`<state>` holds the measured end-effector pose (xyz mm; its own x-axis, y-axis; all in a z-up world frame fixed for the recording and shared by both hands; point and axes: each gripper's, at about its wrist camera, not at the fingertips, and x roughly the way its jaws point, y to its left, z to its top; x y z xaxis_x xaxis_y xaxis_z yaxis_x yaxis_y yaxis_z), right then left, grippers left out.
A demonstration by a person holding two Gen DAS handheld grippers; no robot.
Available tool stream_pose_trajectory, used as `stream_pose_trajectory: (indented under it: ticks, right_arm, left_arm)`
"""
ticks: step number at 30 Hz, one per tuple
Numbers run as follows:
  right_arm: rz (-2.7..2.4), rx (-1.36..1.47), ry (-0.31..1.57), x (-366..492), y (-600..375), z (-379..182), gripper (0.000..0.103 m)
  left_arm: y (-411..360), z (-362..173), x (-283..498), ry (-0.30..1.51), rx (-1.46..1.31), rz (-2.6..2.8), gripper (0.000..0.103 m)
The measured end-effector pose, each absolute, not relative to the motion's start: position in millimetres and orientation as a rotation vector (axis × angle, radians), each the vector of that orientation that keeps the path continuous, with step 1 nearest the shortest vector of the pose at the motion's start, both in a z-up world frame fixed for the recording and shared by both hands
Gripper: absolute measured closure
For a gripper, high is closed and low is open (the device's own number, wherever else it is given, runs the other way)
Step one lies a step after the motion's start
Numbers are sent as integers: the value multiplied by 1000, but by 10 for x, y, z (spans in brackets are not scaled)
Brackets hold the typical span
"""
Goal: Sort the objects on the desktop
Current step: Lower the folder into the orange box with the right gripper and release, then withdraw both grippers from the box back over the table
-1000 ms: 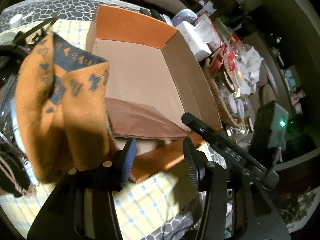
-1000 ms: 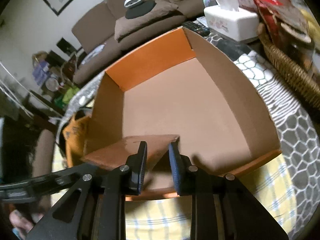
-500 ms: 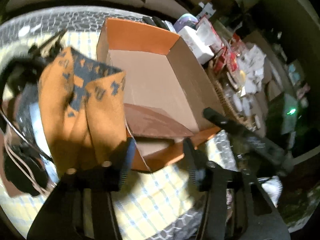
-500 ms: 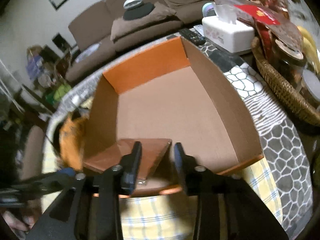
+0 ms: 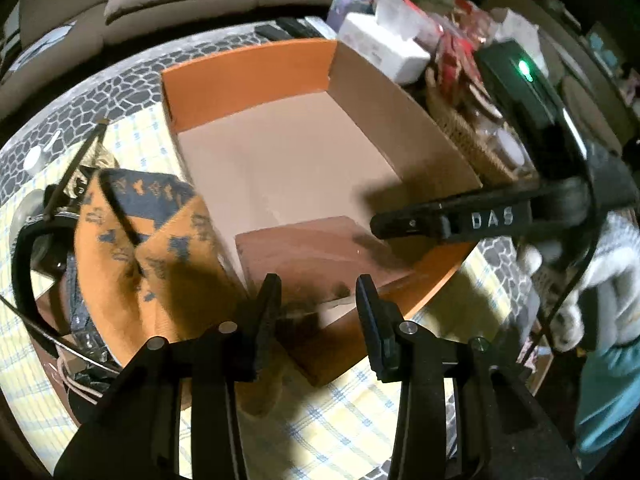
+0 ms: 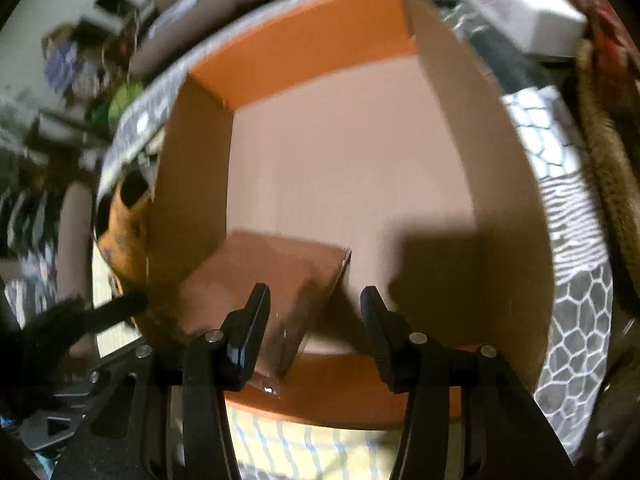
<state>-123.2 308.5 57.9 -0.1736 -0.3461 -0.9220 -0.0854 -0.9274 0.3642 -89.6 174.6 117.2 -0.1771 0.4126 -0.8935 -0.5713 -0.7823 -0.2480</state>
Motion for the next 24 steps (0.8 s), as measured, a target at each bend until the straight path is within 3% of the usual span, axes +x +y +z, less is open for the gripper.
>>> stream_pose_trajectory:
  ticks: [8, 19, 24]
  right_arm:
    - [-2000, 2061, -591, -1408, 3025, 280, 50]
    - [-2064, 2121, -459, -1621, 2873, 143, 50]
    - [-2182, 2106, -356, -1629, 2820, 178, 48]
  left_arm:
    - [1798, 974, -825, 201, -1500, 1956, 69]
    - [1488, 1115, -815, -28, -1500, 1953, 68]
    - [1199, 1339, -862, -134, -1460, 1995, 63]
